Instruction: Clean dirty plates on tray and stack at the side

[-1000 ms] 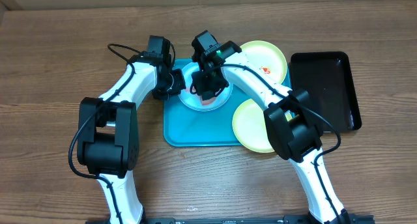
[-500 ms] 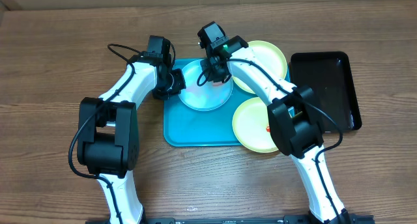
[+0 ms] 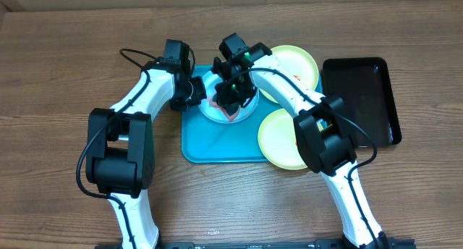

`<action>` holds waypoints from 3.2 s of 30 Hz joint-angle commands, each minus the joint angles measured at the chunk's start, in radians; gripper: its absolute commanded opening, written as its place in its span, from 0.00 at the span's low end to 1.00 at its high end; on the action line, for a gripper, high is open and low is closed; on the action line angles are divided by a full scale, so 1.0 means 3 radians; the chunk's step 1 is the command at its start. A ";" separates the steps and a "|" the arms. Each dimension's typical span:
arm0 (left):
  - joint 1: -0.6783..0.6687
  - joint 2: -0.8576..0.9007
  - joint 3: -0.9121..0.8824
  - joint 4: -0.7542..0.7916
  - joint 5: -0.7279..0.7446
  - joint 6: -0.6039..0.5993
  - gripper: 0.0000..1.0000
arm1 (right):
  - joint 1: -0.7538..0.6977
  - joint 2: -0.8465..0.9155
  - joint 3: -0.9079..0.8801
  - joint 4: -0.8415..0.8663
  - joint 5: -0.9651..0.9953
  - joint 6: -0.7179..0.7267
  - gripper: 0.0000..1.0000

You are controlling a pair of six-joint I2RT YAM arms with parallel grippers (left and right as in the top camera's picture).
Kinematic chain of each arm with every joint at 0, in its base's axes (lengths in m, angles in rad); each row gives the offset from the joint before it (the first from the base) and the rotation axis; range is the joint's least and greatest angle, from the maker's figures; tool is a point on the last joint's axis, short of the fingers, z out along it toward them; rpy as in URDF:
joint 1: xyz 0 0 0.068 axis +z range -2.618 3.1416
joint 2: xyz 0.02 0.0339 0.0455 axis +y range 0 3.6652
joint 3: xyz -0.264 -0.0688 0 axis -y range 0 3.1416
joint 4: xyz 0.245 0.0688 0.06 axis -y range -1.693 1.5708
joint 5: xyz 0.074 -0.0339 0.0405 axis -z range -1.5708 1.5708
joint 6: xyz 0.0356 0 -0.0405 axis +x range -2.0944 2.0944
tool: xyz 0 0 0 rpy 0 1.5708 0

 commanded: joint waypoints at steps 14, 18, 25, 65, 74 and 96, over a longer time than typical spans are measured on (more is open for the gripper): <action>-0.0015 0.0093 -0.0039 -0.0011 -0.0065 -0.0042 0.04 | 0.0055 0.0032 0.0011 0.0587 0.2299 0.0010 0.04; -0.0015 0.0093 -0.0039 -0.0038 -0.0065 -0.0041 0.04 | 0.0055 0.0033 0.0010 0.0726 0.2210 0.0010 0.04; -0.0015 0.0093 -0.0039 -0.0039 -0.0064 -0.0042 0.04 | 0.0055 0.0033 0.0010 0.0249 0.1640 0.0006 0.04; -0.0015 0.0093 -0.0039 0.0001 -0.0065 -0.0043 0.04 | -0.0216 -0.0041 0.0062 0.0319 0.1598 0.0963 0.04; 0.0004 0.0090 -0.0009 -0.0010 -0.0086 -0.0011 0.04 | -0.0268 -0.0448 0.0280 -0.0094 0.0633 0.0744 0.04; -0.0291 -0.0065 0.1150 -0.1320 -0.1601 0.0460 0.04 | -0.1553 -0.1228 0.0318 -0.0324 0.0404 0.0540 0.04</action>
